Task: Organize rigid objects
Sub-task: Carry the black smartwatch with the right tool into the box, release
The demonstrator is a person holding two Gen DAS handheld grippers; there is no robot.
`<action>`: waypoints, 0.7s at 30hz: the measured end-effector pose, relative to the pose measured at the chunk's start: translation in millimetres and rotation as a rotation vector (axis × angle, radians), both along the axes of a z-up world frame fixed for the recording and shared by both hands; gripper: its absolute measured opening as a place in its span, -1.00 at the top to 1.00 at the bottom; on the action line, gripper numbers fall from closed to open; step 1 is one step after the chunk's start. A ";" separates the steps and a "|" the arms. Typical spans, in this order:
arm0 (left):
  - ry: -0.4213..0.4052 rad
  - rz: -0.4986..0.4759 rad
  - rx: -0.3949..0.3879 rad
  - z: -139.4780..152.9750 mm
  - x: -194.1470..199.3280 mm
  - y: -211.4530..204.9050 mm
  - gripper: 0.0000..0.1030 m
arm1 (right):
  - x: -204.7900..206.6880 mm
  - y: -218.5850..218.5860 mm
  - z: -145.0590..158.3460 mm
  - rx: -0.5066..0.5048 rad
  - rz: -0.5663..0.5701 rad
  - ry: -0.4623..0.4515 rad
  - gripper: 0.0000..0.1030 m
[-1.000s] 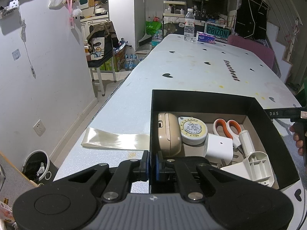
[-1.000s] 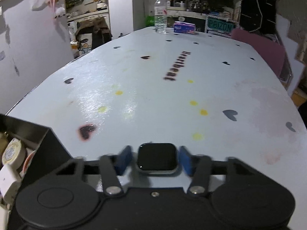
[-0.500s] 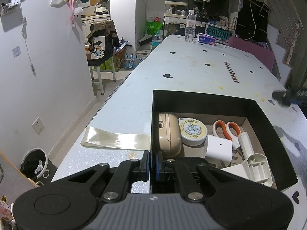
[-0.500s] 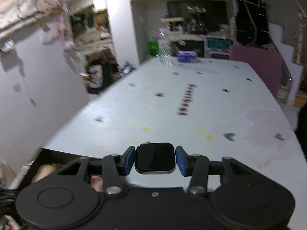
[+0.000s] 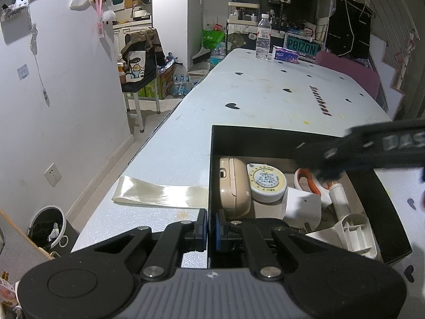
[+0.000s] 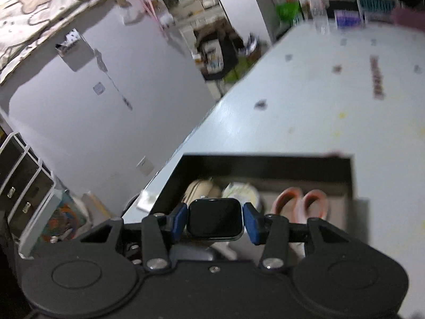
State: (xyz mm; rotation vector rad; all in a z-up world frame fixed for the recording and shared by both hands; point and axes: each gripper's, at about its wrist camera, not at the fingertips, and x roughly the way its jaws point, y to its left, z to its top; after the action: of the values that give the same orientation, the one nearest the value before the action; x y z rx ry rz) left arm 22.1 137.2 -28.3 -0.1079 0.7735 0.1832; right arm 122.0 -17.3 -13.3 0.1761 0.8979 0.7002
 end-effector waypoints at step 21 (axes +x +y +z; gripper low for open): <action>0.000 -0.002 0.002 1.5 -0.9 0.2 0.89 | -2.6 8.6 -12.9 0.009 -0.047 0.070 -0.05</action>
State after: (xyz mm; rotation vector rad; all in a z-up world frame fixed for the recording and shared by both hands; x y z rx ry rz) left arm 21.2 137.4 -26.8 -0.1050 0.7730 0.1824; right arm 119.4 -8.7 -26.2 0.2305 0.9548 0.6578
